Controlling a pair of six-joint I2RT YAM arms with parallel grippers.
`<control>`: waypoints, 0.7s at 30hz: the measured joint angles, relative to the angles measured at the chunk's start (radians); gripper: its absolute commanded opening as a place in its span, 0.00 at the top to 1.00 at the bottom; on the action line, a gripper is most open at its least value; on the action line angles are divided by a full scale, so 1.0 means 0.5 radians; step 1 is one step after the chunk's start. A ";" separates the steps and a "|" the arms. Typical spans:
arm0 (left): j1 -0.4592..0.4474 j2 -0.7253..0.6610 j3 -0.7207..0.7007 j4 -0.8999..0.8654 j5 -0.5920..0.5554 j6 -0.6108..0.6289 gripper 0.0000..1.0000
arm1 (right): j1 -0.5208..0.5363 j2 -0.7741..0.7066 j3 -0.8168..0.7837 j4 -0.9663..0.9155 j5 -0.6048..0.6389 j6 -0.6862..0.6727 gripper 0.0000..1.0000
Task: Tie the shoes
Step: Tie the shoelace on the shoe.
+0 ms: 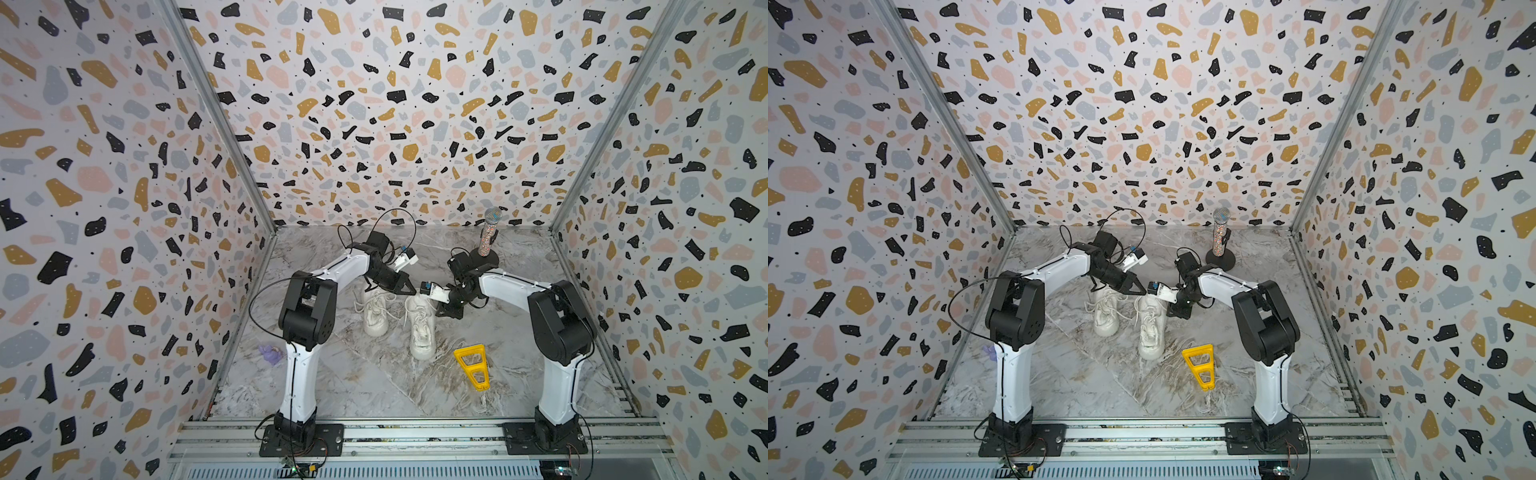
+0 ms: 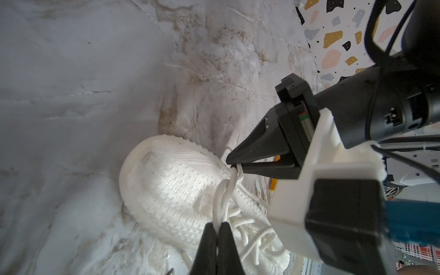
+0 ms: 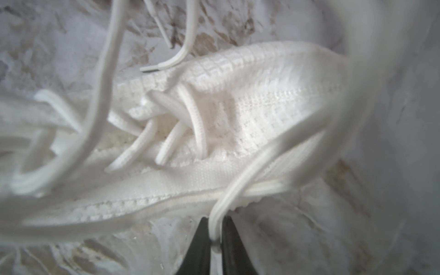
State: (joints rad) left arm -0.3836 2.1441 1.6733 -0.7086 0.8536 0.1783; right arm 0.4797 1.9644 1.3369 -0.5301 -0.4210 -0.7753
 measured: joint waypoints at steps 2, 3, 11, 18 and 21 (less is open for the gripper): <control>0.000 0.000 -0.002 0.000 -0.004 -0.002 1.00 | 0.000 -0.002 -0.002 -0.002 0.022 0.011 1.00; -0.001 0.000 -0.002 0.000 -0.010 -0.007 1.00 | -0.004 -0.010 -0.008 -0.001 0.031 0.019 1.00; -0.043 0.013 0.046 -0.001 -0.051 -0.031 0.77 | -0.117 -0.233 -0.044 -0.095 0.043 0.205 1.00; -0.094 0.025 0.142 0.005 -0.071 -0.018 0.44 | -0.240 -0.311 -0.127 -0.099 0.082 0.356 1.00; -0.065 0.021 0.141 -0.012 -0.102 0.029 0.36 | -0.250 -0.311 -0.163 -0.117 0.103 0.397 1.00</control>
State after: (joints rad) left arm -0.4160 2.1544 1.7439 -0.7147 0.8024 0.1928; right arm 0.3546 1.8088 1.2552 -0.5888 -0.3695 -0.5766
